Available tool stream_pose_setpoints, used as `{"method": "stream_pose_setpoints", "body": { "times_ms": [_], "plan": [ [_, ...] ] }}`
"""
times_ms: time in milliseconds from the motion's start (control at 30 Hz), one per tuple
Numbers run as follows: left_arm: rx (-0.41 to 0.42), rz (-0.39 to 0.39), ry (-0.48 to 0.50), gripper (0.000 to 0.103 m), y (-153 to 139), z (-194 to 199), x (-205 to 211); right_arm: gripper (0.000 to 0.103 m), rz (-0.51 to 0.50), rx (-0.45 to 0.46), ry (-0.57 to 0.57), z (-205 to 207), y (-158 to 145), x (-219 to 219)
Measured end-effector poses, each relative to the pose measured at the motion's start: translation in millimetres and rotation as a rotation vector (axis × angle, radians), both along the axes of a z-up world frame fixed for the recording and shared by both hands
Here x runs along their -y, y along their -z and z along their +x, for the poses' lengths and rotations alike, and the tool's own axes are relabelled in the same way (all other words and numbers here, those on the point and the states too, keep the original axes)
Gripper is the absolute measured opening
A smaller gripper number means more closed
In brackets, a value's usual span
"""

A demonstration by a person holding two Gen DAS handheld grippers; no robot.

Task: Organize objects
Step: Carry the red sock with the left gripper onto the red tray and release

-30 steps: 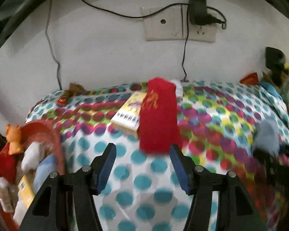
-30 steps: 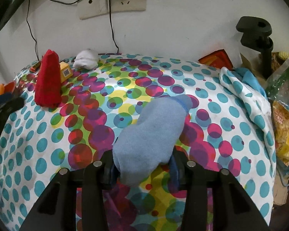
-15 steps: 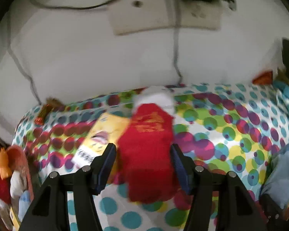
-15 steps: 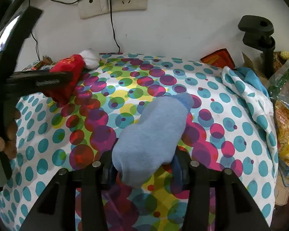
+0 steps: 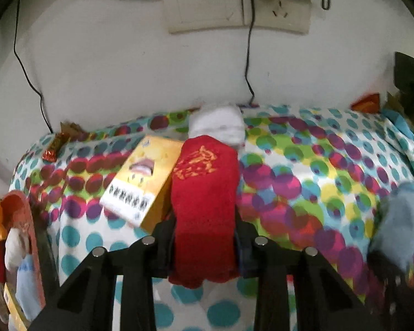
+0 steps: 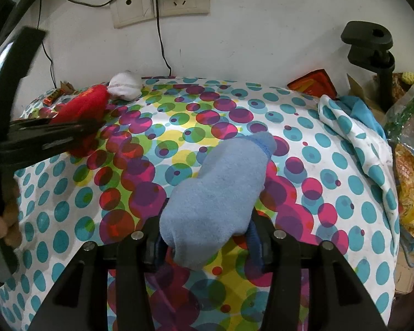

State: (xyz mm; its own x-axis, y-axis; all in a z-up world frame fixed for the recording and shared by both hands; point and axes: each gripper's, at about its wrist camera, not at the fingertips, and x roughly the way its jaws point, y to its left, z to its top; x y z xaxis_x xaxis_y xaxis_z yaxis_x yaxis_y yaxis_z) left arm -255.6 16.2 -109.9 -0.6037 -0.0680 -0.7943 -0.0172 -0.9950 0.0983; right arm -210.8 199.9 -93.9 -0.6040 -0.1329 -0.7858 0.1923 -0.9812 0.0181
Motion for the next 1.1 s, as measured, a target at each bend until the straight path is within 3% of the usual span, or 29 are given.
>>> {"method": "stream_pose_setpoints", "body": {
  "times_ms": [200, 633, 833, 1100],
  "plan": [
    [0.0, 0.026, 0.057, 0.032, -4, 41, 2, 0.047, 0.011, 0.0, 0.001, -1, -1, 1],
    [0.02, -0.04, 0.16, 0.032, -11, 123, -6, 0.047, 0.02, -0.001, 0.002, -2, -1, 3],
    [-0.001, -0.05, 0.158, 0.033, -25, 160, 7, 0.047, 0.025, -0.001, 0.003, -2, -1, 3],
    [-0.022, -0.054, 0.064, 0.033, -40, 199, 56, 0.047, 0.031, -0.002, 0.009, -3, -1, 3]
  ]
}}
